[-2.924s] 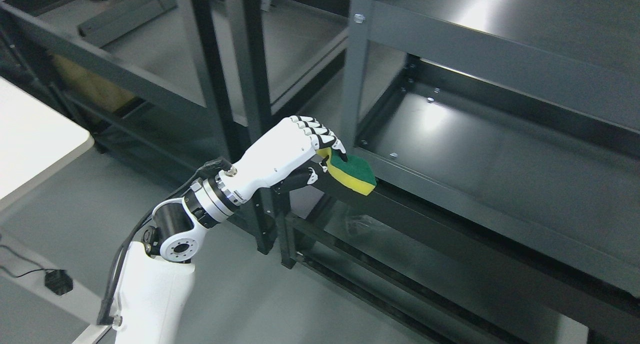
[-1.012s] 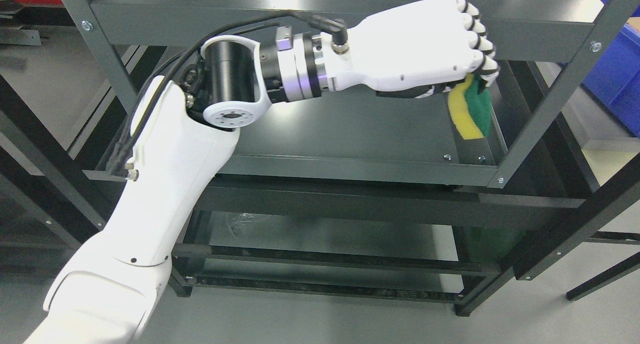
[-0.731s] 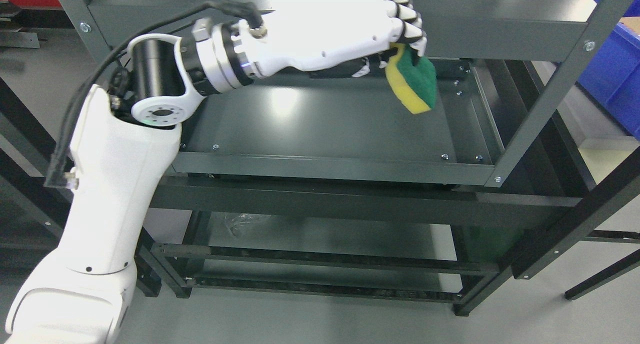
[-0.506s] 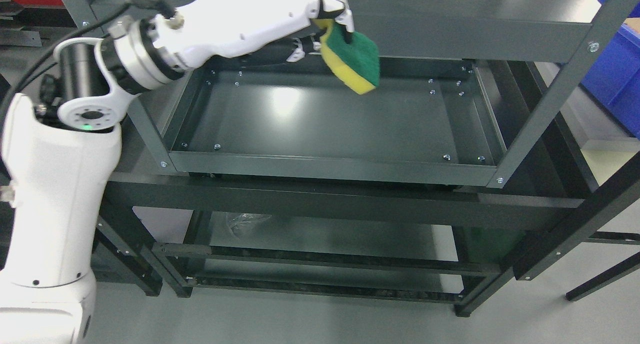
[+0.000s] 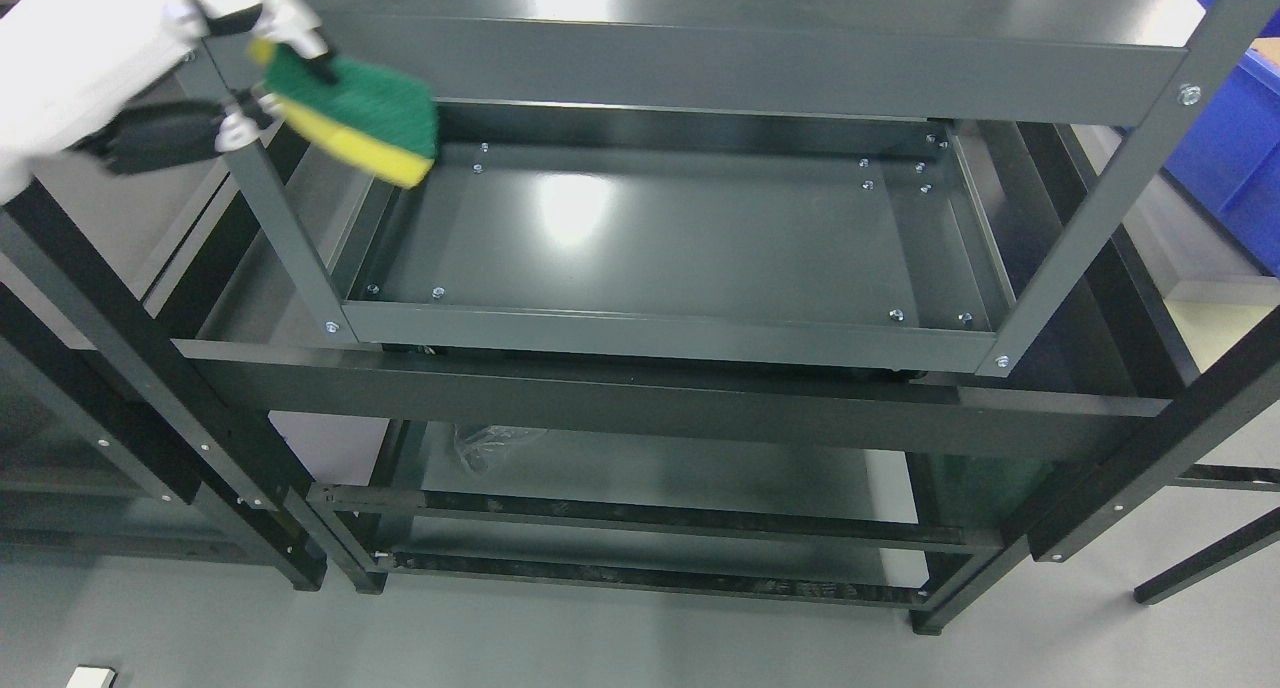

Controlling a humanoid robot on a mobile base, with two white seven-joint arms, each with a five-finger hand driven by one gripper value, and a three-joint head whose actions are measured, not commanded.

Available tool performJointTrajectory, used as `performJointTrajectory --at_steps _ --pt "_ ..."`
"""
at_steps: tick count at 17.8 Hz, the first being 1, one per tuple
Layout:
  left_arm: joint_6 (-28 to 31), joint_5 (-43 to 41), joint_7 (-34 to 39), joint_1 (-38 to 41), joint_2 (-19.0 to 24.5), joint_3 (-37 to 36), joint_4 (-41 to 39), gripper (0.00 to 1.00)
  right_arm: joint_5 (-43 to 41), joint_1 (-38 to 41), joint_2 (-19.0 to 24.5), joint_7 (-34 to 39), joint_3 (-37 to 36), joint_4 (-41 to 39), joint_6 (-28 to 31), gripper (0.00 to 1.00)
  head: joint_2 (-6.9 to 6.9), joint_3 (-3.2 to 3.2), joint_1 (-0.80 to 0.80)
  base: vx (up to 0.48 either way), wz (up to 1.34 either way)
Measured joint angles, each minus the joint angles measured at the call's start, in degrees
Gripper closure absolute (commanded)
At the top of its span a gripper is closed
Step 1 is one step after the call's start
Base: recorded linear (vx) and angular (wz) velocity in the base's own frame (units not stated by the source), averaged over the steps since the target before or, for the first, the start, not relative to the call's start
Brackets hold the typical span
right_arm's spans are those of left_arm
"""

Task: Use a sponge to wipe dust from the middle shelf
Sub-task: 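Wipe the sponge along the shelf's far edge toward the left arm, then sweep the sponge back across the shelf toward the far corner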

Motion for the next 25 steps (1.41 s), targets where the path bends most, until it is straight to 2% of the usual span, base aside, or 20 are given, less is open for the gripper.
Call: performJointTrajectory --at_steps 5,8,11,15,21,25 --pt "0.0 3.6 0.2 5.8 5.0 6.5 0.1 1.00 0.0 0.0 0.0 0.1 0.0 0.0 0.0 0.00 0.00 0.00 0.00 0.001 0.01" --pt "0.0 4.1 0.3 3.1 6.4 5.8 0.1 1.00 0.0 0.0 0.0 0.3 0.0 0.0 0.0 0.00 0.00 0.00 0.00 -0.007 0.03" --pt "0.1 1.3 0.3 -2.3 4.8 1.8 0.1 1.00 0.0 0.0 0.0 0.2 0.0 0.0 0.0 0.00 0.00 0.00 0.00 -0.007 0.02" --pt "0.2 -5.3 -0.4 -9.6 -1.3 -5.5 0.1 1.00 0.0 0.0 0.0 0.1 0.0 0.0 0.0 0.00 0.00 0.00 0.00 0.000 0.00" --pt "0.0 -18.8 -2.8 -17.8 -17.5 -18.2 1.3 0.99 0.0 0.0 0.0 0.0 0.0 0.0 0.0 0.00 0.00 0.00 0.00 0.002 -0.01" --pt "7.2 -25.6 3.2 -21.0 -25.0 -26.5 2.8 0.99 0.0 0.0 0.0 0.0 0.0 0.0 0.0 0.00 0.00 0.00 0.00 0.000 0.00"
